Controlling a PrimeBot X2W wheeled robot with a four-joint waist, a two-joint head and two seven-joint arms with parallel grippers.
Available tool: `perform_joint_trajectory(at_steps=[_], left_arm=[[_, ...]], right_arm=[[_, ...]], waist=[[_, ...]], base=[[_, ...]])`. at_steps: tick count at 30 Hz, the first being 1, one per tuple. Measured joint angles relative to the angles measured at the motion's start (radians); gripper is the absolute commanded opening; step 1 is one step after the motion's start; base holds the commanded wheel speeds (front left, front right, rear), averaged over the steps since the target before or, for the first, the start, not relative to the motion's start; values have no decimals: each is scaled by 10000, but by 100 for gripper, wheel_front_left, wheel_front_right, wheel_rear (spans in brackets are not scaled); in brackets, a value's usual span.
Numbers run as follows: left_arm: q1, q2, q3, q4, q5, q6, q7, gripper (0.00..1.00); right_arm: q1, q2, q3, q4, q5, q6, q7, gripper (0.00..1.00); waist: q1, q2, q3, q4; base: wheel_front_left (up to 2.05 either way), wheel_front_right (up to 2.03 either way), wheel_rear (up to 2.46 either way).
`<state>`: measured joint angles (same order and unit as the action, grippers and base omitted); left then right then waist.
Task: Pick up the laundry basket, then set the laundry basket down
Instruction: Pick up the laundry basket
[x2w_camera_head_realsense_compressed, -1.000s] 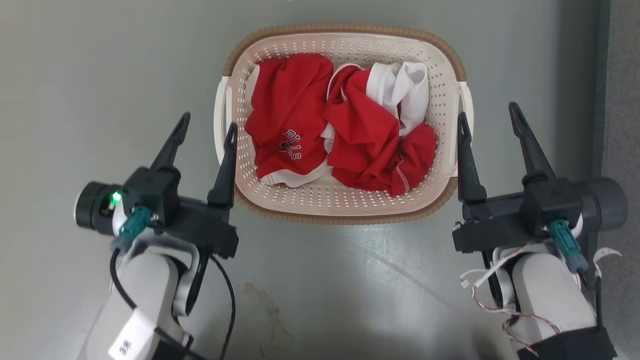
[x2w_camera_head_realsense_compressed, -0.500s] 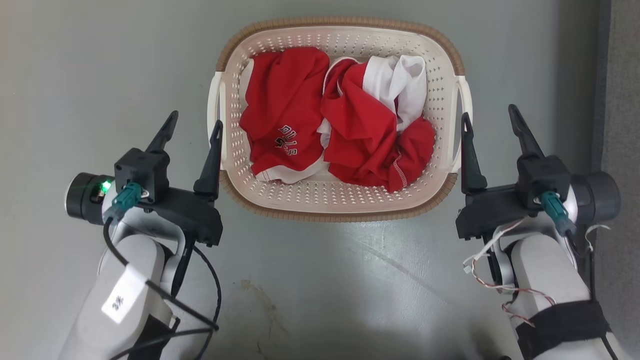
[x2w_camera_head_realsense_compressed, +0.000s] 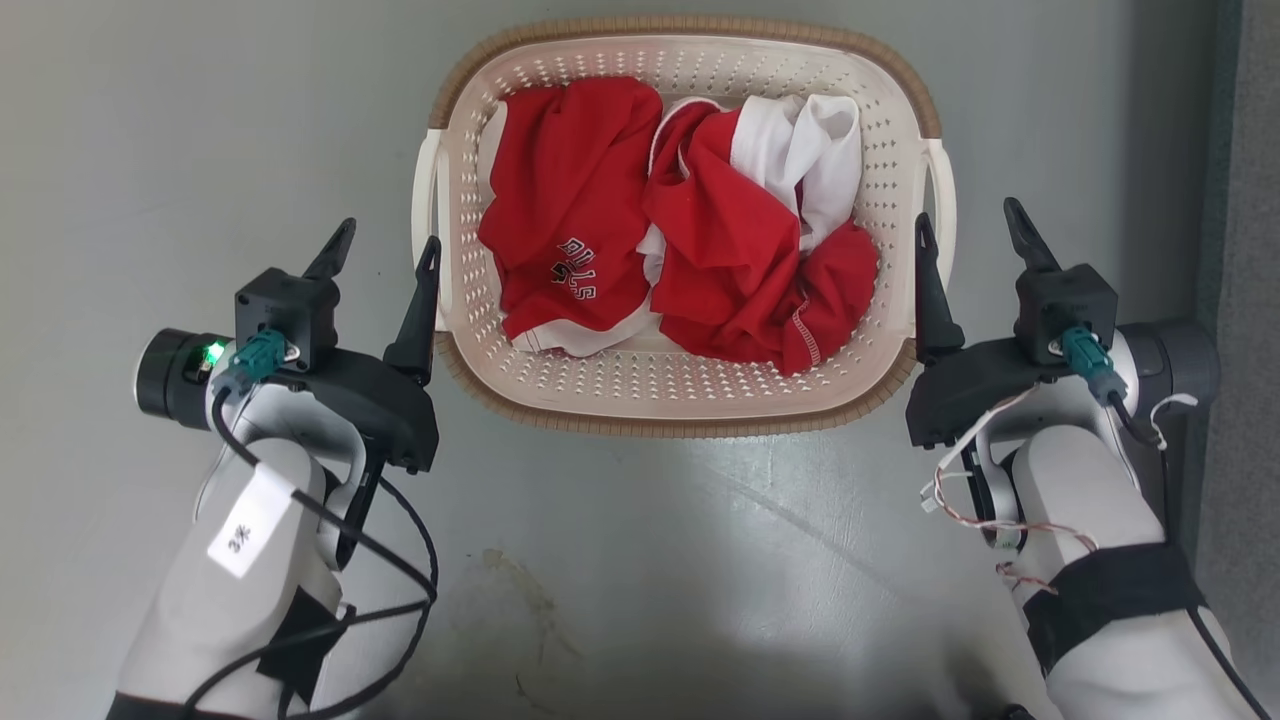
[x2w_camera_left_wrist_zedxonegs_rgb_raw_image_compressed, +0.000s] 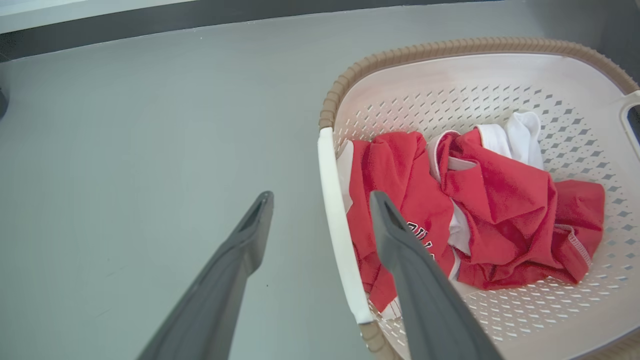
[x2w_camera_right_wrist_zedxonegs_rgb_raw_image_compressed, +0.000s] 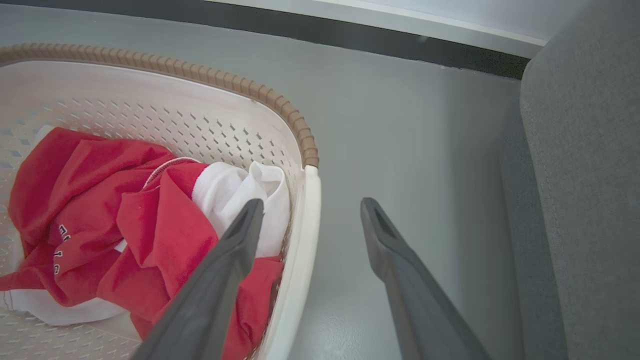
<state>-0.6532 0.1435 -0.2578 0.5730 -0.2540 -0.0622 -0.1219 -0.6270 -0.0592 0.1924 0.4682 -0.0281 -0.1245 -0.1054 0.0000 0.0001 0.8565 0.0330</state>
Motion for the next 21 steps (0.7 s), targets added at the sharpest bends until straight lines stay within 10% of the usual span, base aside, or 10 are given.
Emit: perform_joint_trajectory(at_steps=[21], left_arm=[[-1277,-228,-207,2197,-79,-360,-391,100]], right_arm=[[-1378,-36,330,2236,579,0,-293,100]], waist=[[0,0,435,113]], base=[[0,0,0]])
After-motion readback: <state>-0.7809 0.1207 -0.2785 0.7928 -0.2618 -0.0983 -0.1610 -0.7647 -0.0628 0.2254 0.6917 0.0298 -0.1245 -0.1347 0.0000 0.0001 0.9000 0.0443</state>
